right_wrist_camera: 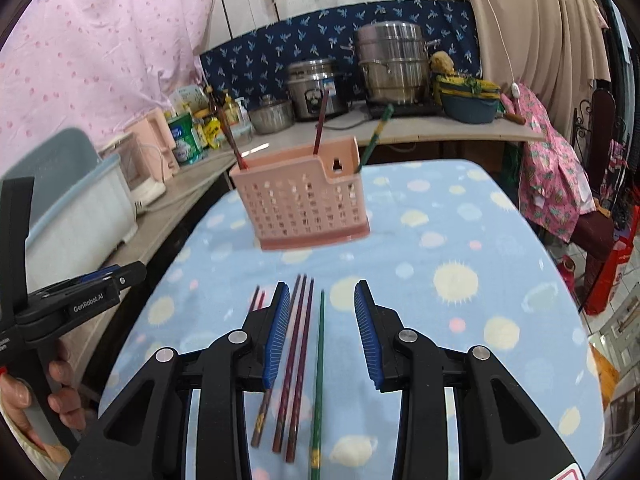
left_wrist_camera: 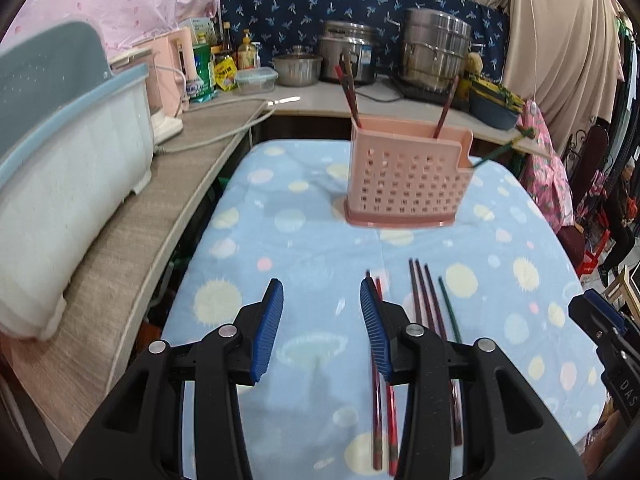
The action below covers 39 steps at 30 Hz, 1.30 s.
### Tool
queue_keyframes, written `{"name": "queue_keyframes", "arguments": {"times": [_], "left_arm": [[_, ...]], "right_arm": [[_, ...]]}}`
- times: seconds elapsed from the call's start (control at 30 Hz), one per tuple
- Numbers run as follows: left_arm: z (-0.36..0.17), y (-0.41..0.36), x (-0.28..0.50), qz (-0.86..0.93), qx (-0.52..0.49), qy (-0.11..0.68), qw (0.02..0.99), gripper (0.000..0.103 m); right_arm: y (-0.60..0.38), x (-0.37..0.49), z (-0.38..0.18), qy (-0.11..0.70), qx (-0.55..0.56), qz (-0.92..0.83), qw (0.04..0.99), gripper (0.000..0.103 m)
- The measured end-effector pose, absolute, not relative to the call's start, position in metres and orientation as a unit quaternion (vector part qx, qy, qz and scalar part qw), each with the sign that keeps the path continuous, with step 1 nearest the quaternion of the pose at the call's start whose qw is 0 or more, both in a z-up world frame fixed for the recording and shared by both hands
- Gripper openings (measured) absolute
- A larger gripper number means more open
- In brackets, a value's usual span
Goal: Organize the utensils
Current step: 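Open both tools and pull them back from the holder, then grasp a green chopstick with the right tool while the left tool reaches a red chopstick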
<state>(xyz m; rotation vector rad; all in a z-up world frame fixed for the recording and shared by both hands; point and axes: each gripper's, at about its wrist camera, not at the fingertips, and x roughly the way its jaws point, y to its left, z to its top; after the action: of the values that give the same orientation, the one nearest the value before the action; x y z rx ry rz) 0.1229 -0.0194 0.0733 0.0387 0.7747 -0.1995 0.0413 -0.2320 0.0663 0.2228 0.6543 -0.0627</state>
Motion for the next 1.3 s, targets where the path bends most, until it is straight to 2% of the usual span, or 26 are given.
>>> {"name": "queue_keyframes", "arguments": {"times": [0.63,1.3], "left_arm": [[-0.005,-0.014,0.074,-0.098,0.042,0.450,0.886,0.038],[-0.025,-0.017,0.062,-0.107,0.049,0.476,0.871,0.040]], "right_arm": [[-0.204,-0.004,-0.024,0.410,0.105,-0.028,0.905,0.033],[-0.195,-0.004,-0.053,0.441,0.101,-0.025,0.892,0.007]]}}
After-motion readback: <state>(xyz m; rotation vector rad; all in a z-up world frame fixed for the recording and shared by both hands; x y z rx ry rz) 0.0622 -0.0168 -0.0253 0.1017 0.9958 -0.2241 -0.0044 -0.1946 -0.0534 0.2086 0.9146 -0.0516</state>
